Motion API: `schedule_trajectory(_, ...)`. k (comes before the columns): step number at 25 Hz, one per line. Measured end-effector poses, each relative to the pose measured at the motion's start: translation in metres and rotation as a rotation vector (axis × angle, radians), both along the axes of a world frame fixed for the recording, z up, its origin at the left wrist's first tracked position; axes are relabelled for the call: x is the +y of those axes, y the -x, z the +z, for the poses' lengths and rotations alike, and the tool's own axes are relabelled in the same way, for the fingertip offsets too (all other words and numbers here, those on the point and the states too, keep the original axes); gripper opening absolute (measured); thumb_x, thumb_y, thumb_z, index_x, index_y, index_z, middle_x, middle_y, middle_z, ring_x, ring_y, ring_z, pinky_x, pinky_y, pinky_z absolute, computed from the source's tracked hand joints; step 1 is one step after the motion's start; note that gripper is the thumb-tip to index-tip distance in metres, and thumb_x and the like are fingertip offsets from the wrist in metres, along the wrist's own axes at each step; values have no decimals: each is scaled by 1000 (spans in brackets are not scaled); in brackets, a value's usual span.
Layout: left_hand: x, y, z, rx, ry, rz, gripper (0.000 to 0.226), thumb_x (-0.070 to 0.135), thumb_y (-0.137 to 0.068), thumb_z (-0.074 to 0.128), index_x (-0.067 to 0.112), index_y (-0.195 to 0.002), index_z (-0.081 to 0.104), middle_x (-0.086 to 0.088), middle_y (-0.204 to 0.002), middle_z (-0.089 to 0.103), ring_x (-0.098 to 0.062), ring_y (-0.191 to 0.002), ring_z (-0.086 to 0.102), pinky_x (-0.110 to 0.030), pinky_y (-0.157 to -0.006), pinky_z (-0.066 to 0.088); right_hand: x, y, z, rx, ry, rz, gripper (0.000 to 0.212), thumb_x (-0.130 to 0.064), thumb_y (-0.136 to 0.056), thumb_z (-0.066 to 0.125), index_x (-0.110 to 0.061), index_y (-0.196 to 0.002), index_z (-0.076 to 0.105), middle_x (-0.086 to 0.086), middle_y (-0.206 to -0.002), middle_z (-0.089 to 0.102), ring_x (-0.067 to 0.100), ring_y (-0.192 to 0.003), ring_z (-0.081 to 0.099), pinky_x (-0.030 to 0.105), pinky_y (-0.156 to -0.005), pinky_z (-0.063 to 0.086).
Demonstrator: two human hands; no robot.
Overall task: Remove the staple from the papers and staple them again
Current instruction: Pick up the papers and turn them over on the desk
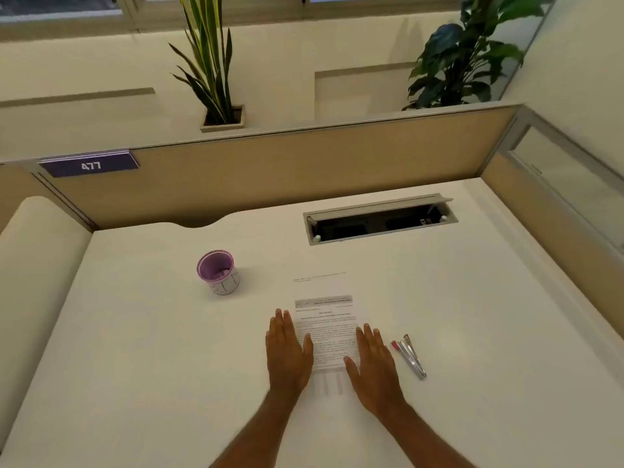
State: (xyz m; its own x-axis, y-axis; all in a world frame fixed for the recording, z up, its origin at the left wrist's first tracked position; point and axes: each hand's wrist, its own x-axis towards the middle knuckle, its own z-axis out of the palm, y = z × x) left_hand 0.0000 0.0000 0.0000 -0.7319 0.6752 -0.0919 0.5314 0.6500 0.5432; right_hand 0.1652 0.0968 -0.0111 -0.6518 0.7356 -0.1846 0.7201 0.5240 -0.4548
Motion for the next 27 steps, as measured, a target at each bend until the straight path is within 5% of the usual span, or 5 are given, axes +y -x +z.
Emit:
schedule_trajectory(10, 29, 16, 6, -321, 80, 291, 68, 38, -102, 53, 15, -160, 25, -8, -161, 38, -31, -147, 33, -48, -119, 30, -7, 6, -31, -63, -45, -87, 73, -51, -97, 30, -14, -160, 24, 6, -168, 16, 28, -156, 13, 50, -123, 24)
schedule_trajectory(17, 42, 52, 13, -1014, -277, 697, 62, 21, -99, 61, 18, -156, 36, 3, -131, 52, -27, -115, 58, -42, -99, 49, -6, 3, -25, -41, -20, -91, 72, -51, -99, 32, -20, -162, 17, 0, -170, 9, 20, -158, 3, 45, -126, 16)
schedule_trajectory(20, 43, 61, 9, -1049, -311, 660, 22, 13, -99, 60, 3, -118, 67, -8, -120, 71, -32, -106, 68, -45, -94, 55, -5, 2, -25, -32, 1, -87, 71, -47, -99, 41, -20, -162, 19, -1, -171, 9, 19, -158, 2, 46, -126, 16)
schedule_trajectory(22, 41, 59, 8, -1023, -320, 664, 14, 15, -98, 61, 7, -87, 66, -12, -95, 73, -30, -89, 66, -41, -82, 55, -5, 3, -23, -29, 27, -93, 72, -45, -99, 44, -20, -162, 20, -1, -171, 9, 19, -158, 2, 47, -126, 16)
schedule_trajectory(27, 38, 54, 20, -1034, -382, 662, 20, 20, -102, 59, 8, -88, 66, -14, -94, 77, -31, -85, 71, -42, -82, 60, -8, 27, -3, 67, 133, -161, 67, -26, -95, 64, -18, -155, 35, 1, -169, 17, 22, -156, 12, 47, -125, 24)
